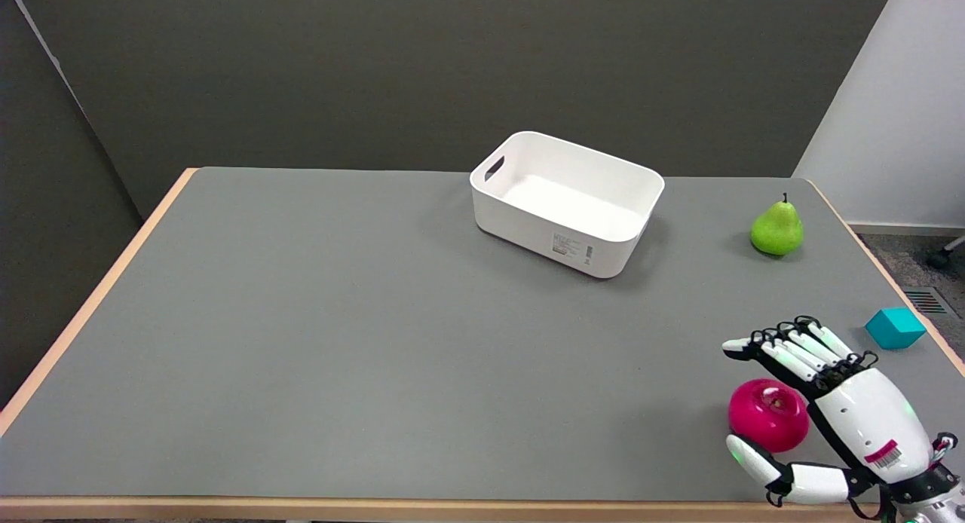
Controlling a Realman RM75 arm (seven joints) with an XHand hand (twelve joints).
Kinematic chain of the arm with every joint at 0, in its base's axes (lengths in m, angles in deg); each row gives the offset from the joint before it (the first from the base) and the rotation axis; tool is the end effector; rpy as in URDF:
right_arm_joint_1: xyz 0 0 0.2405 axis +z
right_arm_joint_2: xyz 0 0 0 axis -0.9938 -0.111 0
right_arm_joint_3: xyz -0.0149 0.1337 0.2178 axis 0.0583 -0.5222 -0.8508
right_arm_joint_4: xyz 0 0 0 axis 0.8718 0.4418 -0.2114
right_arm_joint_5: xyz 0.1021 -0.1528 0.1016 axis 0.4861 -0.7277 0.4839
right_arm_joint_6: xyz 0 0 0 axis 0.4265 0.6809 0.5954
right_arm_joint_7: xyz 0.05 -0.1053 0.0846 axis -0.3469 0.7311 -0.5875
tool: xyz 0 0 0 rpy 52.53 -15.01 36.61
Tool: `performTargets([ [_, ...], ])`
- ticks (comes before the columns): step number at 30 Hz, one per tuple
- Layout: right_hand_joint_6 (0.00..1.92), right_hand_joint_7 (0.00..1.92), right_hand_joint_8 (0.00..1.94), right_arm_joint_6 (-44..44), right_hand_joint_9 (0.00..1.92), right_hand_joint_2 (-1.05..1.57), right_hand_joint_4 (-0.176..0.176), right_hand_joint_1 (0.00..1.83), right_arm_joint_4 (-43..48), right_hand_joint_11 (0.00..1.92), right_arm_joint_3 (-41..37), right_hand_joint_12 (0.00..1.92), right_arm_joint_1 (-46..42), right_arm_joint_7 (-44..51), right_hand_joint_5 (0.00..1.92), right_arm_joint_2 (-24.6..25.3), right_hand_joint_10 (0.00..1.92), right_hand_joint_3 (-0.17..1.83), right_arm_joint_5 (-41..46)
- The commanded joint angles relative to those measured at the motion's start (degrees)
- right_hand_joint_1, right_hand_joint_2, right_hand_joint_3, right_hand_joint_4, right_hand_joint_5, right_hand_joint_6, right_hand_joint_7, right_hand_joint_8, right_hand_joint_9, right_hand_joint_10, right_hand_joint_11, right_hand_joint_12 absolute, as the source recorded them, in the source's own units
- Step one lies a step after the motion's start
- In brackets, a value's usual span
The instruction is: Pick up the red apple.
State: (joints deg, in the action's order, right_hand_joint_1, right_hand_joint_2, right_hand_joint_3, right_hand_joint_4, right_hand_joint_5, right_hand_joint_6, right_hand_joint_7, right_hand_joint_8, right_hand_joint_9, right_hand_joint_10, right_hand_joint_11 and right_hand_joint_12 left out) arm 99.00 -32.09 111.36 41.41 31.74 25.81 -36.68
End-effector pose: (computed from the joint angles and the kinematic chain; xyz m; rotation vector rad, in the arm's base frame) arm -0.3031 -0.0618 0.4282 1.6947 0.0985 0.3717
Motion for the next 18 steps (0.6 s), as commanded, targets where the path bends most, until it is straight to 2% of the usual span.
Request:
performTargets([
  [1, 0.67, 0.5, 0.55, -4.8, 0.34, 0.6, 0.061, 0.32, -2.6, 0.16, 0.7, 1.36, 2.5, 1.0, 0.36, -0.7, 1.0, 0.82, 2.1],
  [18, 0.67, 0.5, 0.55, -4.9, 0.34, 0.6, 0.061, 0.31, -5.8, 0.16, 1.3, 1.36, 4.4, 1.0, 0.36, -0.2, 0.99, 0.82, 2.8],
])
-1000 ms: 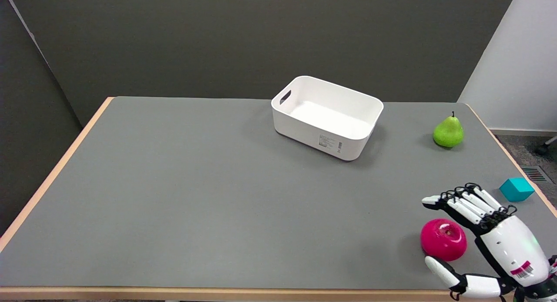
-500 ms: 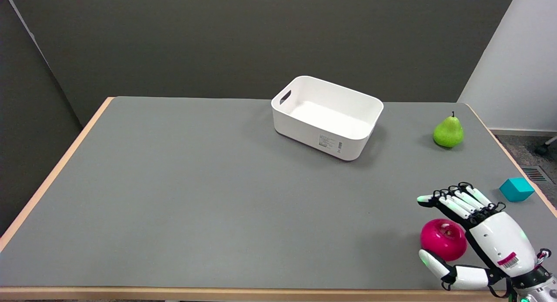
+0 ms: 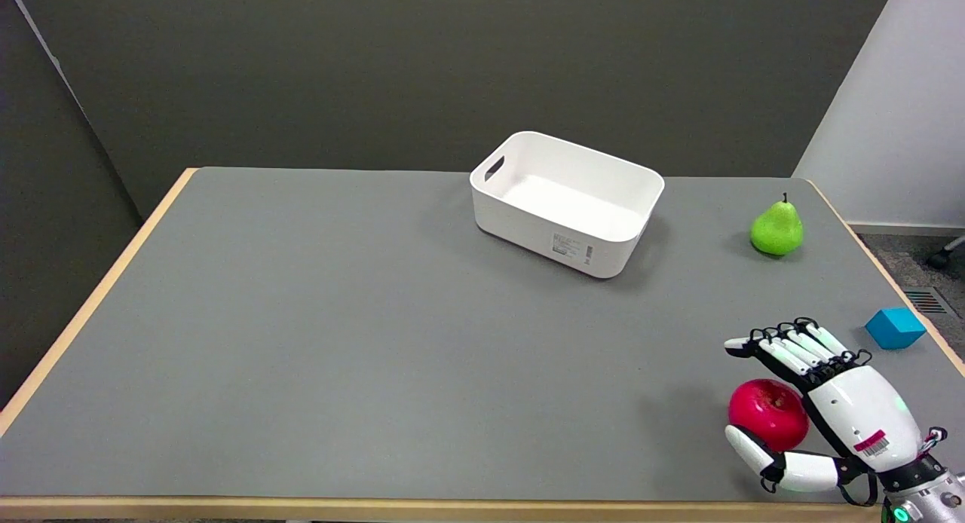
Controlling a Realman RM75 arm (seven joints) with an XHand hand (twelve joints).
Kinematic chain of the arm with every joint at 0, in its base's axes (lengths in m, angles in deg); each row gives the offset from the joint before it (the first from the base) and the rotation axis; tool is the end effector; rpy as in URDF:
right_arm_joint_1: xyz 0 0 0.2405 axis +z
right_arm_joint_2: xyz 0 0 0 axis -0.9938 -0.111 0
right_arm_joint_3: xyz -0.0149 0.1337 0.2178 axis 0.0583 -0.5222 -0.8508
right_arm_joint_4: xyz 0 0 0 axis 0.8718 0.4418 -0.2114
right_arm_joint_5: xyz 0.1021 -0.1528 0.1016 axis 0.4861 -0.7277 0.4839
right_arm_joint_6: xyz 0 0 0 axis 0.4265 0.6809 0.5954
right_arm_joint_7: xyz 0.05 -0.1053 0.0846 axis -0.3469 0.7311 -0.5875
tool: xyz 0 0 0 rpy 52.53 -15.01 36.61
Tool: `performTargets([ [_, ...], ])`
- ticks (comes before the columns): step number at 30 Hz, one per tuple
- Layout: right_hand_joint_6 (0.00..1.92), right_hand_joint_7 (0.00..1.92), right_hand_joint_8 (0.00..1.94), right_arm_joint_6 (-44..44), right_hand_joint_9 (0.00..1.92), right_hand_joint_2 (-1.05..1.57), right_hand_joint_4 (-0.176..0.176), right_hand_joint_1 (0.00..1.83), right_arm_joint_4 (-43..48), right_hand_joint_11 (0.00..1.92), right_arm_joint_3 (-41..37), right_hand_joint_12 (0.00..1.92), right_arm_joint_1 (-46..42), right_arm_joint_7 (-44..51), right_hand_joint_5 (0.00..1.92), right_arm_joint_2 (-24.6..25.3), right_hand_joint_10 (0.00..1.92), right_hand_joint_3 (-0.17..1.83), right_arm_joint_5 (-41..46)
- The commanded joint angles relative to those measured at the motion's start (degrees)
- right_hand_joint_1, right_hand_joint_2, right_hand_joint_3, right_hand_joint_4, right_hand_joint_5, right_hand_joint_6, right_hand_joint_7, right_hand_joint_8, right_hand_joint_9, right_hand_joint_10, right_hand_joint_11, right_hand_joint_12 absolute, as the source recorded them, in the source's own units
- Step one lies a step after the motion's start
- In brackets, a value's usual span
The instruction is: Pick up the red apple.
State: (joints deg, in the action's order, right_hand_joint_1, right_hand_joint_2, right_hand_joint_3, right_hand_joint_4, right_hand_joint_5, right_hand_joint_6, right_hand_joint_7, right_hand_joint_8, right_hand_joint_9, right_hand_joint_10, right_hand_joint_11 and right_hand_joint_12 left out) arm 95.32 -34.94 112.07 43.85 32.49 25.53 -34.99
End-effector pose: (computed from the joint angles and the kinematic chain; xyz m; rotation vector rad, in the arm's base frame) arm -0.3160 -0.0703 0.4403 1.6359 0.0730 0.3113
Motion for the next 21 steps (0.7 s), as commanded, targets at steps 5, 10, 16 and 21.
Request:
performTargets([
  [5, 0.68, 0.5, 0.55, -1.2, 0.34, 0.61, 0.06, 0.31, -3.6, 0.17, 0.7, 1.36, 2.0, 0.2, 0.36, 0.1, 0.99, 0.82, 1.8],
  [10, 0.7, 0.5, 0.55, -1.3, 0.34, 0.61, 0.058, 0.31, -4.3, 0.17, 1.3, 1.36, 2.0, 0.2, 0.37, 0.1, 0.99, 0.82, 2.6],
  [16, 0.74, 0.51, 0.56, -1.3, 0.34, 0.61, 0.058, 0.31, -5.1, 0.18, 2.4, 1.36, 2.0, 0.2, 0.39, 0.2, 0.99, 0.82, 3.1],
  [21, 0.78, 0.51, 0.56, -1.3, 0.35, 0.62, 0.06, 0.31, -5.4, 0.18, 3.0, 1.36, 2.2, 0.2, 0.4, 0.5, 1.0, 0.82, 3.1],
])
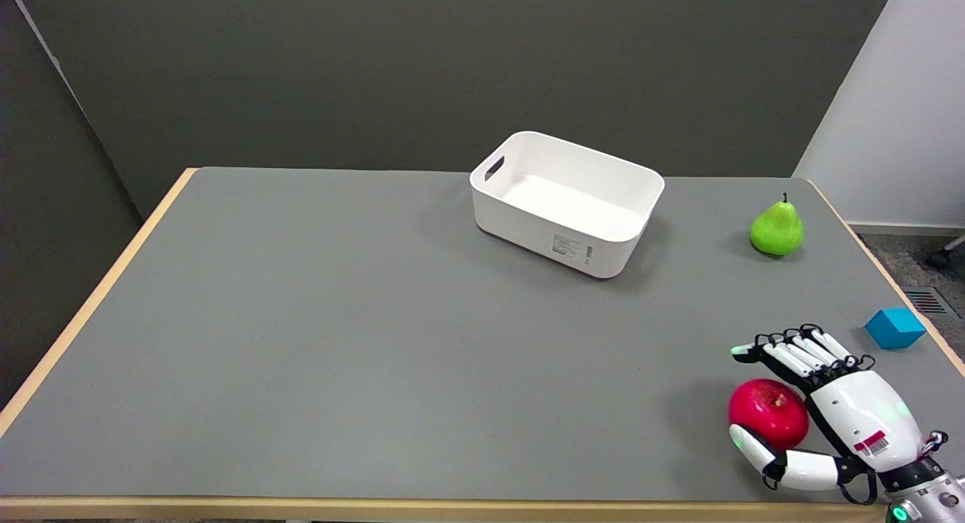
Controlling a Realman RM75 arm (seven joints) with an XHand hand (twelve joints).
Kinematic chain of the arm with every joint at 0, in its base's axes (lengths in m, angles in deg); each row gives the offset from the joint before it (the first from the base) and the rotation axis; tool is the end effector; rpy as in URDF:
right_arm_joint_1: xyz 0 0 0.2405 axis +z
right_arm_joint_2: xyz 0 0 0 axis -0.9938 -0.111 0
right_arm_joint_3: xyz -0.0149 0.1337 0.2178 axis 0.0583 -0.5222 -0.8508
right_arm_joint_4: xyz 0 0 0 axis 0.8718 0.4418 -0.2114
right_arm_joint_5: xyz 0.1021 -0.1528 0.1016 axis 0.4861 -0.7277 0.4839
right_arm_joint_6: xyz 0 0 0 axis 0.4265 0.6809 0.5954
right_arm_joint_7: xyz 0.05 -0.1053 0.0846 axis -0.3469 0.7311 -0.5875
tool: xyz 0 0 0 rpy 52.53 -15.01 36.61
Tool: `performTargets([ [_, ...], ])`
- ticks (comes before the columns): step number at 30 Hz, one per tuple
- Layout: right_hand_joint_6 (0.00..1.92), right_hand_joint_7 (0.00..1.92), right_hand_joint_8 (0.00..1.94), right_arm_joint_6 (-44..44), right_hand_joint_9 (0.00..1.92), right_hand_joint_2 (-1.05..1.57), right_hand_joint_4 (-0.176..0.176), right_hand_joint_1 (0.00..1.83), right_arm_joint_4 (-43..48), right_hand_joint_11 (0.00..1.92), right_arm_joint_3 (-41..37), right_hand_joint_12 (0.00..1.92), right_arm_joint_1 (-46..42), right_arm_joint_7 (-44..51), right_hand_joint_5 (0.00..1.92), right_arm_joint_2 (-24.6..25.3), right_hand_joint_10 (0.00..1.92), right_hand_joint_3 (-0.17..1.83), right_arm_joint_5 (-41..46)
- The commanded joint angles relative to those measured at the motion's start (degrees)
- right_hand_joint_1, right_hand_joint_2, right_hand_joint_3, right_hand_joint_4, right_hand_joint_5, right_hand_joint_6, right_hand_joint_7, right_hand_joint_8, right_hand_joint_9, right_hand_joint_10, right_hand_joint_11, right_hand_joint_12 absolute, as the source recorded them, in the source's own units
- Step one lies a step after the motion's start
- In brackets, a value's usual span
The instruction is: Pick up the red apple.
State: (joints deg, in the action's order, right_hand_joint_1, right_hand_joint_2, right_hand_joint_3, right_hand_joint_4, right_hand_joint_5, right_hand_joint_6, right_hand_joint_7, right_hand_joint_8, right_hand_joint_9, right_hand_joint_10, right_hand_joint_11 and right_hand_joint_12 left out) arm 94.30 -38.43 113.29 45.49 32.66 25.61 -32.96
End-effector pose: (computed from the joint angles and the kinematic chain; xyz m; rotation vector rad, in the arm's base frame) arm -0.3272 -0.0692 0.4495 1.5842 0.0477 0.2787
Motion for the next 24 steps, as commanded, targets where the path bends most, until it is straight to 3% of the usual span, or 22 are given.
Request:
performTargets([
  [1, 0.78, 0.51, 0.56, -0.3, 0.35, 0.62, 0.06, 0.31, -2.1, 0.18, 1.9, 1.36, 0.6, 0.1, 0.4, 0.4, 1.0, 0.82, 1.0],
  [14, 0.83, 0.53, 0.6, 2.7, 0.39, 0.6, 0.064, 0.32, -4.9, 0.19, 3.6, 1.4, 2.5, 0.8, 0.43, 0.4, 1.0, 0.86, 0.4],
  [18, 0.96, 0.63, 0.78, 7.8, 0.53, 0.64, 0.051, 0.38, -7.8, 0.4, 4.2, 1.59, 4.2, 1.5, 0.46, 0.5, 1.18, 0.84, -0.5],
  [20, 1.12, 0.73, 0.99, 9.5, 0.67, 0.68, 0.045, 0.49, -9.2, 0.55, 4.5, 1.7, 5.2, 1.5, 0.52, 0.5, 1.31, 0.86, -1.1],
  [24, 1.28, 0.81, 1.11, 11.2, 0.77, 0.7, 0.036, 0.61, -10.3, 0.69, 4.8, 1.87, 6.4, 1.6, 0.6, 0.6, 1.39, 0.89, -1.6],
])
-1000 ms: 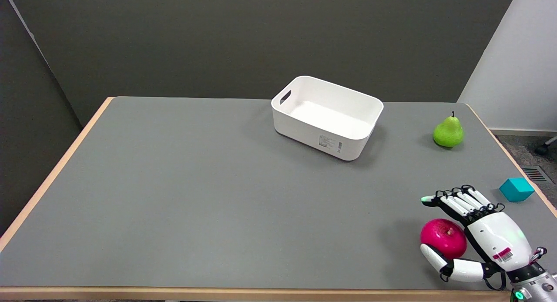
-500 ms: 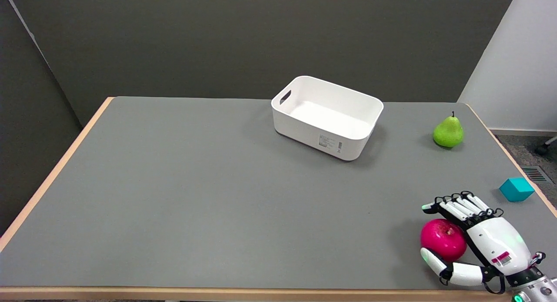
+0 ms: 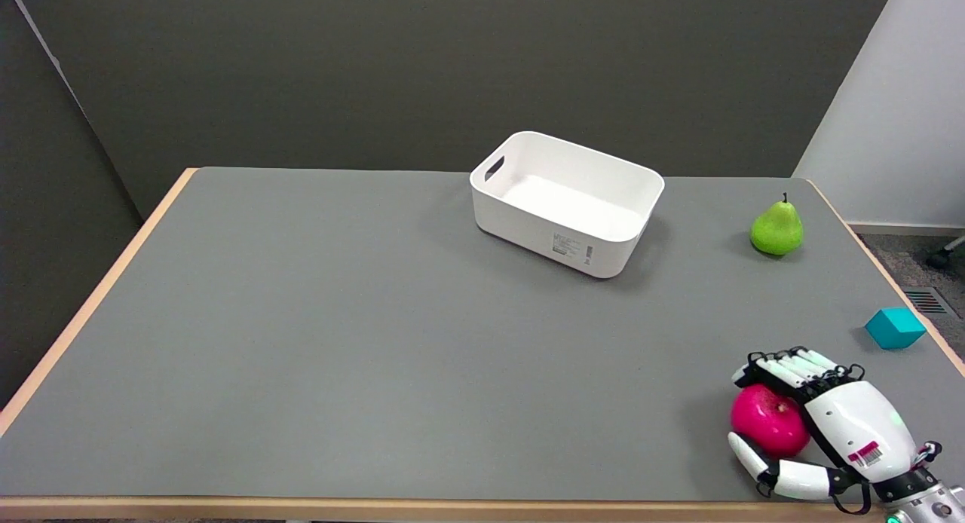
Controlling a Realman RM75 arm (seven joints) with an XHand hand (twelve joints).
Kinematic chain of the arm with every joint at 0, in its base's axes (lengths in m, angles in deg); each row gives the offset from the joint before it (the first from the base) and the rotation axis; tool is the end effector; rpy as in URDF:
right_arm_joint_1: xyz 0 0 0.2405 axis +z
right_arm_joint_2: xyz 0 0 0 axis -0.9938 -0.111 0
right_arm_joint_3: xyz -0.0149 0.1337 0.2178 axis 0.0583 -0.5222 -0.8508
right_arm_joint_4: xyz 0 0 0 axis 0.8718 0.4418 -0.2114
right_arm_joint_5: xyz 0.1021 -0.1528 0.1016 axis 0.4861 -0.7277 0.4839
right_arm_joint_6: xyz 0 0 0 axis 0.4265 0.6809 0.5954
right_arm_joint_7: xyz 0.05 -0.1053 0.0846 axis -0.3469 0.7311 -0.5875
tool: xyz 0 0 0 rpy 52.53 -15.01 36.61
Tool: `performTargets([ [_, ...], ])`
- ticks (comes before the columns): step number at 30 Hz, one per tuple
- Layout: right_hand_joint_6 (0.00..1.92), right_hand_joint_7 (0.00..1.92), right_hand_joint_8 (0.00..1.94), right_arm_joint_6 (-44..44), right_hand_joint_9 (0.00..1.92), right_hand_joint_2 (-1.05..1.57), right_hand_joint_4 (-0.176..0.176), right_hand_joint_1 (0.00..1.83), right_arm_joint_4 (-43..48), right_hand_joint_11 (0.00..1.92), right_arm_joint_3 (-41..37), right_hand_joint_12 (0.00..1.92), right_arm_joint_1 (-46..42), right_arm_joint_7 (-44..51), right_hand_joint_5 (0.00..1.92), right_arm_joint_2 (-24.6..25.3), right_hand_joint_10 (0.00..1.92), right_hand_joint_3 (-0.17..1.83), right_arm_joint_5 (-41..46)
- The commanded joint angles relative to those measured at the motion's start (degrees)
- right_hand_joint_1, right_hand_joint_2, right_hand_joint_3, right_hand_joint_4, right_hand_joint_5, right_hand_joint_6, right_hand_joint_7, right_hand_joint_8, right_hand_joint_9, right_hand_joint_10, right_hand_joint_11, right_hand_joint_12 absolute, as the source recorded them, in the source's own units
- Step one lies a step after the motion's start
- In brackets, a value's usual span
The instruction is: Pick up the red apple.
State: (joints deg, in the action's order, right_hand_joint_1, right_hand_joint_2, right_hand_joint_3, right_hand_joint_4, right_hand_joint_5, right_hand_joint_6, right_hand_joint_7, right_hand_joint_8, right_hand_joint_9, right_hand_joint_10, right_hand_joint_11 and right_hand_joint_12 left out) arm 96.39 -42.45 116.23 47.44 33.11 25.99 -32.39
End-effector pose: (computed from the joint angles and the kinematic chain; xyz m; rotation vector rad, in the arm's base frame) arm -0.3380 -0.0650 0.4462 1.5868 0.0352 0.2675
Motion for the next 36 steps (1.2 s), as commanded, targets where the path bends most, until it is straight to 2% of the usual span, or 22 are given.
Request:
performTargets([
  [1, 1.35, 0.82, 1.15, 9.8, 0.78, 0.75, 0.047, 0.68, -6.7, 0.71, 1.8, 1.91, 4.9, 1.3, 0.63, 0.4, 1.41, 0.84, -2.2],
  [3, 1.51, 0.85, 1.2, 11.3, 0.81, 1.01, 0.13, 0.91, -7.4, 0.65, 2.0, 1.92, 5.5, 1.5, 0.72, 0.6, 1.43, 0.54, -2.2],
  [5, 1.53, 0.96, 1.6, 12.8, 0.97, 0.91, 0.064, 0.96, -8.4, 0.49, 2.1, 1.92, 6.2, 1.5, 0.77, 0.8, 1.71, 0.72, -2.2],
  [7, 1.57, 0.87, 1.9, 14.5, 0.92, 0.82, 0.029, 0.99, -9.6, 0.42, 2.3, 1.92, 7.3, 1.5, 0.81, 1.1, 1.92, 0.9, -2.2],
  [9, 1.61, 0.9, 1.93, 15.8, 0.97, 0.77, 0.006, 1.0, -10.3, 0.43, 2.3, 1.92, 8.1, 1.5, 0.83, 1.2, 1.92, 1.0, -2.2],
  [10, 1.67, 0.92, 1.94, 16.5, 1.01, 0.76, -0.007, 0.97, -10.5, 0.45, 2.3, 1.92, 8.5, 1.5, 0.85, 1.2, 1.92, 0.99, -2.2],
  [11, 1.78, 0.97, 1.94, 17.0, 1.07, 0.78, -0.024, 0.9, -10.6, 0.49, 2.3, 1.92, 8.9, 1.5, 0.9, 1.2, 1.92, 0.89, -2.2],
  [12, 1.83, 0.99, 1.94, 17.4, 1.1, 0.78, -0.026, 0.88, -10.6, 0.51, 2.3, 1.92, 9.2, 1.5, 0.92, 1.1, 1.92, 0.85, -2.2],
  [14, 1.88, 1.02, 1.94, 17.8, 1.14, 0.78, -0.011, 0.89, -10.4, 0.56, 2.2, 1.92, 9.8, 1.4, 0.92, 0.9, 1.92, 0.84, -2.2],
  [16, 1.92, 1.07, 1.94, 17.8, 1.2, 0.79, 0.025, 0.95, -9.6, 0.68, 1.9, 1.92, 10.2, 1.2, 0.94, 0.6, 1.92, 0.8, -2.2],
  [20, 1.92, 1.14, 1.94, 17.8, 1.28, 0.75, 0.049, 0.98, -6.5, 0.88, 0.6, 1.92, 11.3, 1.1, 1.01, -0.5, 1.92, 0.83, -2.2],
  [22, 1.92, 1.16, 1.94, 17.2, 1.3, 0.68, 0.04, 1.04, -3.8, 0.97, -0.6, 1.92, 11.6, 1.1, 1.03, -1.4, 1.92, 0.95, -2.1],
  [25, 1.92, 1.19, 1.94, 14.3, 1.33, 0.67, 0.038, 1.05, 1.1, 1.08, -3.1, 1.92, 11.8, 1.4, 1.06, -3.3, 1.92, 0.95, -2.2],
  [31, 1.92, 1.21, 1.94, 3.9, 1.34, 0.67, 0.036, 1.07, 11.0, 1.13, -7.6, 1.92, 13.0, 1.5, 1.08, -7.8, 1.92, 0.96, -2.9],
  [36, 1.92, 1.21, 1.94, -5.9, 1.35, 0.67, 0.034, 1.07, 19.2, 1.15, -15.8, 1.92, 11.5, 1.5, 1.08, -10.7, 1.92, 0.96, -4.9],
])
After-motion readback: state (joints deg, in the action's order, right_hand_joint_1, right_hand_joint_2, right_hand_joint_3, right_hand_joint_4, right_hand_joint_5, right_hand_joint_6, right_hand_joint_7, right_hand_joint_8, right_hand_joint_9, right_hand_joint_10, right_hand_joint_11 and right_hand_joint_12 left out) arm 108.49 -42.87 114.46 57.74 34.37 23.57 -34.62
